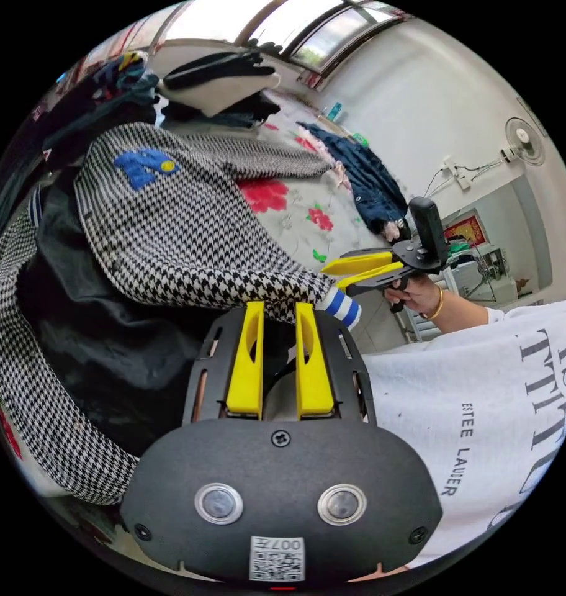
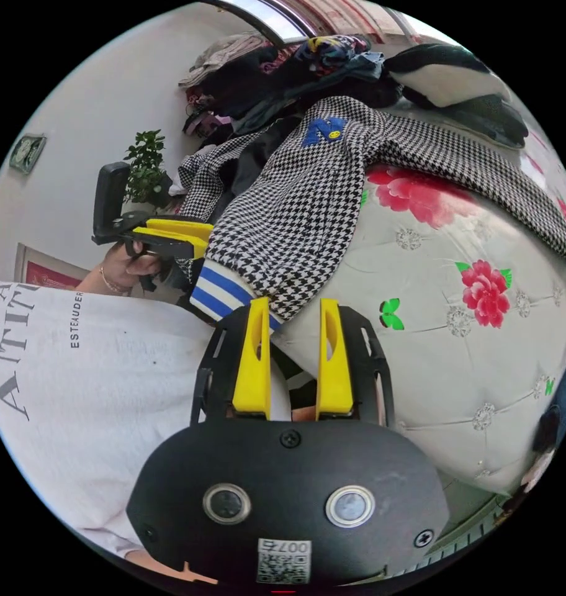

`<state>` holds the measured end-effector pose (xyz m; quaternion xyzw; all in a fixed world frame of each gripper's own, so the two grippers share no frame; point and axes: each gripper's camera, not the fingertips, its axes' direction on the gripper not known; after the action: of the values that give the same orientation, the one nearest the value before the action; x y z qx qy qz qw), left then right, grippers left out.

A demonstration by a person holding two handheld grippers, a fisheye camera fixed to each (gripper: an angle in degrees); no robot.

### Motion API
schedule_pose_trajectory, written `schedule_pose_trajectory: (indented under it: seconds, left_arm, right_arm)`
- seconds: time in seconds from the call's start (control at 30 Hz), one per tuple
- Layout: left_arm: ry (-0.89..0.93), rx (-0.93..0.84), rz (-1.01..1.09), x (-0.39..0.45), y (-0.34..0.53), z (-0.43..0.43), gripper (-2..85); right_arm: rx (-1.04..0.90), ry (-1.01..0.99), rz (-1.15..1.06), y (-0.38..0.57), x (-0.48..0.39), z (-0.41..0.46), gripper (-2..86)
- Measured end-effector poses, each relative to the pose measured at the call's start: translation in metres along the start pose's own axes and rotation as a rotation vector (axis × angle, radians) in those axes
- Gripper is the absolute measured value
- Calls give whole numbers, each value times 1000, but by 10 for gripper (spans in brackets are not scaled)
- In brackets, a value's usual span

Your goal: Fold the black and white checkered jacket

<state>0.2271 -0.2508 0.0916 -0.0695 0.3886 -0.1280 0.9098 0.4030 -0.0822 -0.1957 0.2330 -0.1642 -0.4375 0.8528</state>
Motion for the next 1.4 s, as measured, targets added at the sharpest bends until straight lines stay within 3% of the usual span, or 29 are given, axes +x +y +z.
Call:
schedule_pose_trajectory:
  seconds: [0.1, 0.23, 0.43, 0.63, 0.77, 0.87, 1.0, 1.27, 1.33, 1.4]
  left_arm:
    - [8, 49, -59, -16, 18, -10, 80]
    - [96, -51, -243, -52, 38, 28, 98]
    - [24, 42, -238, -45, 46, 15, 93]
    - [20, 84, -264, -53, 61, -3, 91]
    - [48, 67, -318, -60, 71, 8, 86]
    - [50, 63, -329, -63, 71, 14, 85]
    - [119, -16, -353, -83, 59, 33, 89]
    - [190, -136, -361, -106, 30, 58, 49]
    - [204, -130, -353, -109, 29, 58, 9]
    - [200, -113, -314, -105, 29, 54, -2]
  right_arm:
    - [11, -2, 1, 9, 4, -14, 98]
    - [-44, -13, -6, 23, 7, -8, 99]
    - [-100, -42, -53, 9, -10, 18, 94]
    - [-271, 89, -146, -8, -29, 41, 44]
    - [-216, 11, -189, -6, -30, 9, 52]
    - [-37, 18, -273, -21, -34, -39, 68]
    - [82, 17, -328, -87, -35, -58, 82]
    - [-316, 93, -380, -199, -60, 102, 63]
    - [-237, 254, -372, -200, -62, 108, 19]
    - [-341, 244, -377, -205, -56, 114, 9]
